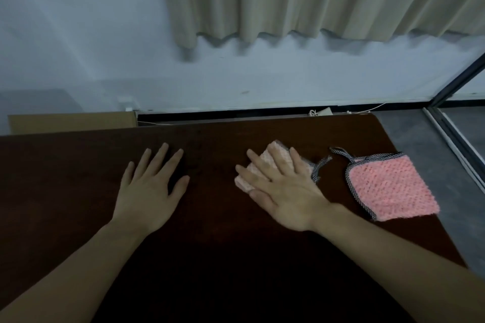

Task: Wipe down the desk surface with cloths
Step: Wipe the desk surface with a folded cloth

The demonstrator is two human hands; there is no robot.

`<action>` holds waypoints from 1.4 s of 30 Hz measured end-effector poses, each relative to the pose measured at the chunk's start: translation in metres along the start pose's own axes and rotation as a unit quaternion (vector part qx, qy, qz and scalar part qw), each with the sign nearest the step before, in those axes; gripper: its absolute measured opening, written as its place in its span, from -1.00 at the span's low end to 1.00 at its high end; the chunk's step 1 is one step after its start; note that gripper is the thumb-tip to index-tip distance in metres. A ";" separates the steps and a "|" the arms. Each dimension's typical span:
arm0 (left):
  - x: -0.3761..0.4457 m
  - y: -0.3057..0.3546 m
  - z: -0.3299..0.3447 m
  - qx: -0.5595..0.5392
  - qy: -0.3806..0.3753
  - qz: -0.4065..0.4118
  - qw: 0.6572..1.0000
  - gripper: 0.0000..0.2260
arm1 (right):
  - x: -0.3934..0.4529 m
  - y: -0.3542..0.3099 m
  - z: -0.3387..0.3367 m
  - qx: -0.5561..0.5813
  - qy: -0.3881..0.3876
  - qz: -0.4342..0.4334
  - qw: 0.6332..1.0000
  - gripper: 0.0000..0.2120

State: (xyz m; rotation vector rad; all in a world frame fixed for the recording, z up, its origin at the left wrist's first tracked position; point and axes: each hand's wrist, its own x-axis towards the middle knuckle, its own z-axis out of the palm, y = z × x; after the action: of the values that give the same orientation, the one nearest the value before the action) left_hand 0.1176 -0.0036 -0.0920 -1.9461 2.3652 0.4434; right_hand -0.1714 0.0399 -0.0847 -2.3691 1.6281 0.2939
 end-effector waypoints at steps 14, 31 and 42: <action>-0.001 -0.002 0.012 -0.004 0.049 -0.008 0.999 -0.38 | 0.034 -0.030 0.001 0.019 0.032 -0.001 0.999 -0.48; -0.001 -0.003 0.014 -0.002 0.058 -0.002 0.998 -0.33 | 0.070 -0.029 -0.009 -0.002 0.027 0.028 0.999 -0.42; -0.001 -0.003 0.013 -0.010 0.063 0.001 0.998 -0.43 | 0.106 -0.006 -0.021 0.009 0.041 0.044 0.998 -0.49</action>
State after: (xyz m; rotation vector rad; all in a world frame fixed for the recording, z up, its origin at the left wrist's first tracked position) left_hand 0.1185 0.0005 -0.1046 -2.0387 2.4471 0.3553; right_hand -0.1276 -0.0579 -0.0961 -2.3290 1.7673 0.1999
